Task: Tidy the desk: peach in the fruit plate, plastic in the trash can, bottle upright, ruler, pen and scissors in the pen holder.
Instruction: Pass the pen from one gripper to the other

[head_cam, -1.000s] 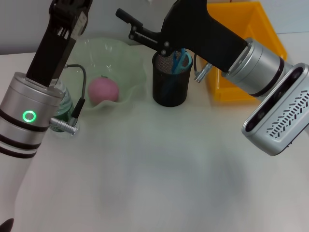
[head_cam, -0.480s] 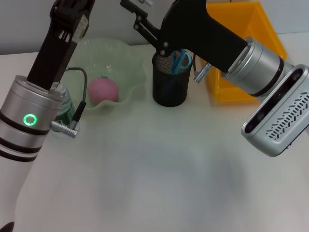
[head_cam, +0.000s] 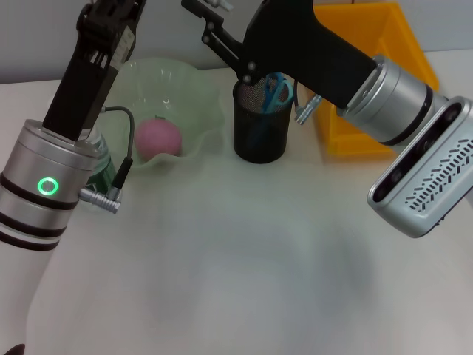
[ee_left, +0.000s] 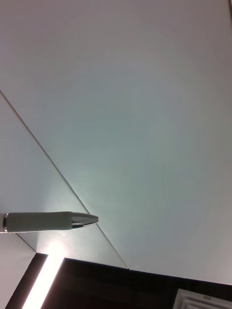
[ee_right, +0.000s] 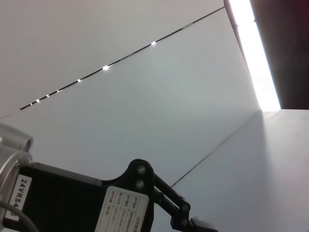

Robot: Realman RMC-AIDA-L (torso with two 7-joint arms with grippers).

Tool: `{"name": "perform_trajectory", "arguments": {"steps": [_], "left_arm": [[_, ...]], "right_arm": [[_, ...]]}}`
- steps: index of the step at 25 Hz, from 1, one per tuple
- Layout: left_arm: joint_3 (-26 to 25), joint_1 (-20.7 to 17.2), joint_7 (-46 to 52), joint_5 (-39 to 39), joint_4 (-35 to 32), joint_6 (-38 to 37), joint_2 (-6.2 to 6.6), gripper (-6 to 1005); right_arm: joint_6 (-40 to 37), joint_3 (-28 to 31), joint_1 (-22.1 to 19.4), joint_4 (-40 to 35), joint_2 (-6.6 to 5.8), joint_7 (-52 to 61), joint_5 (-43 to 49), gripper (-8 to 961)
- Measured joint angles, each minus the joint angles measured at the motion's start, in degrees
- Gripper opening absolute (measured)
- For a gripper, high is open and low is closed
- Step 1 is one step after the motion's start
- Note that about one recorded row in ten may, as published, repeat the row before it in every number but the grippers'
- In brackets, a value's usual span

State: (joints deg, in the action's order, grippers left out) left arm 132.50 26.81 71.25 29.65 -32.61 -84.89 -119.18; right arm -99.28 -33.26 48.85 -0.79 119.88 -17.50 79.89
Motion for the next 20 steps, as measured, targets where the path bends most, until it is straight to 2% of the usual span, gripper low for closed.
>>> {"name": "perform_trajectory", "arguments": {"steps": [20], "left_arm": [[0.04,-0.01,-0.06,-0.04,0.0,-0.22,0.0,136]], "right_arm": [[1.13,-0.23,0.91,0.32,0.0,-0.02,0.04,288]]}}
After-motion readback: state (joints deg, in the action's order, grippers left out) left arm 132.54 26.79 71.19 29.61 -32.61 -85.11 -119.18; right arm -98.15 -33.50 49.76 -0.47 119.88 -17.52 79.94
